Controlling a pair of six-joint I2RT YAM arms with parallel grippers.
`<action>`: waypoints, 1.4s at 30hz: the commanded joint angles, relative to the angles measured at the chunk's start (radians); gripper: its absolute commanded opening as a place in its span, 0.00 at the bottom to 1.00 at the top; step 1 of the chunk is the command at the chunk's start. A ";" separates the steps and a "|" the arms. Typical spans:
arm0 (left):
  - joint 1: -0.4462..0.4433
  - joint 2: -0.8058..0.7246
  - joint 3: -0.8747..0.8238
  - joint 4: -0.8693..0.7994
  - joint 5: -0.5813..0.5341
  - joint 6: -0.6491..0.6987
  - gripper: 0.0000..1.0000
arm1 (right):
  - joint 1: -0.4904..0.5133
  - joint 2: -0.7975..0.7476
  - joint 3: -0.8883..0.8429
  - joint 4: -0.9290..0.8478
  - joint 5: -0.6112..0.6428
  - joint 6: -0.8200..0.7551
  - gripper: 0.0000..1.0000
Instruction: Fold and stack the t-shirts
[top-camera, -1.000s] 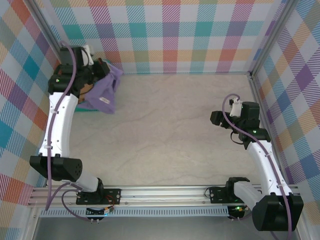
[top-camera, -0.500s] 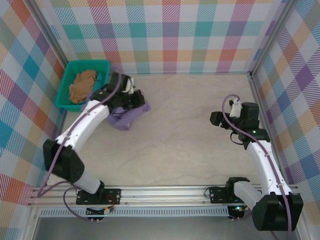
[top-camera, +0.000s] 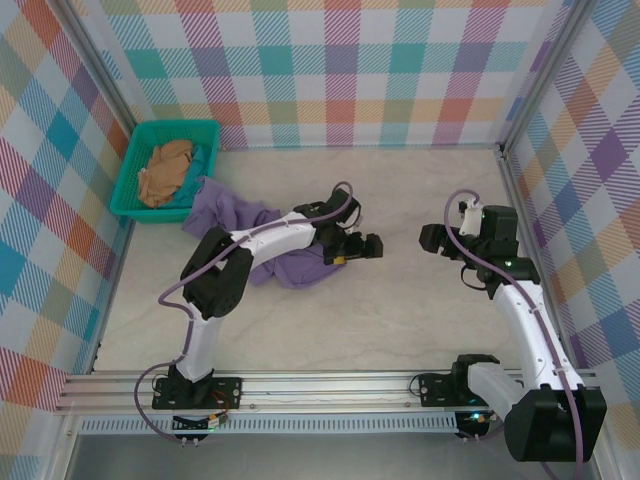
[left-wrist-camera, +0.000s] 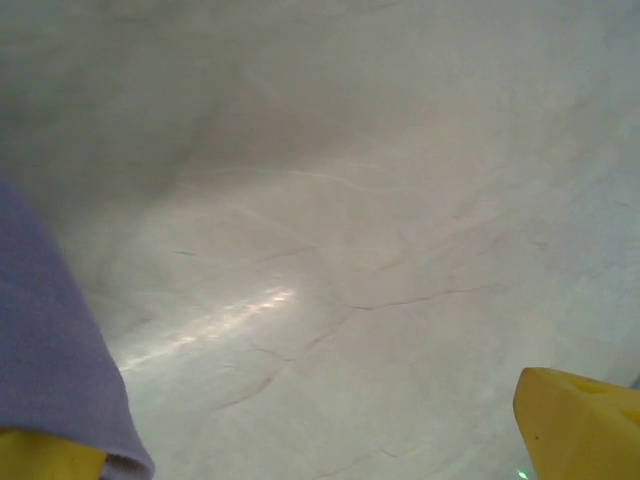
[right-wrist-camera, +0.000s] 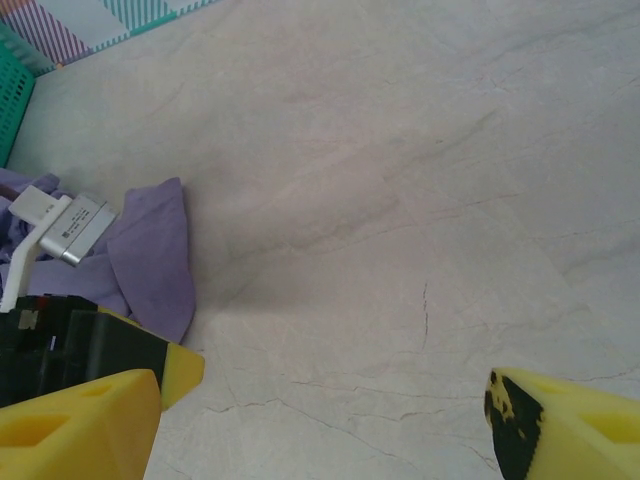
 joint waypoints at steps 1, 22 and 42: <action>0.008 -0.071 0.057 -0.013 -0.011 0.009 1.00 | 0.006 0.000 0.003 -0.018 -0.031 0.040 0.84; 0.195 -0.743 -0.234 -0.378 -0.439 0.156 1.00 | 0.679 0.540 0.072 0.227 0.184 0.661 0.72; 0.239 -0.767 -0.321 -0.354 -0.373 0.164 0.94 | 0.727 0.848 0.251 0.180 0.227 0.712 0.08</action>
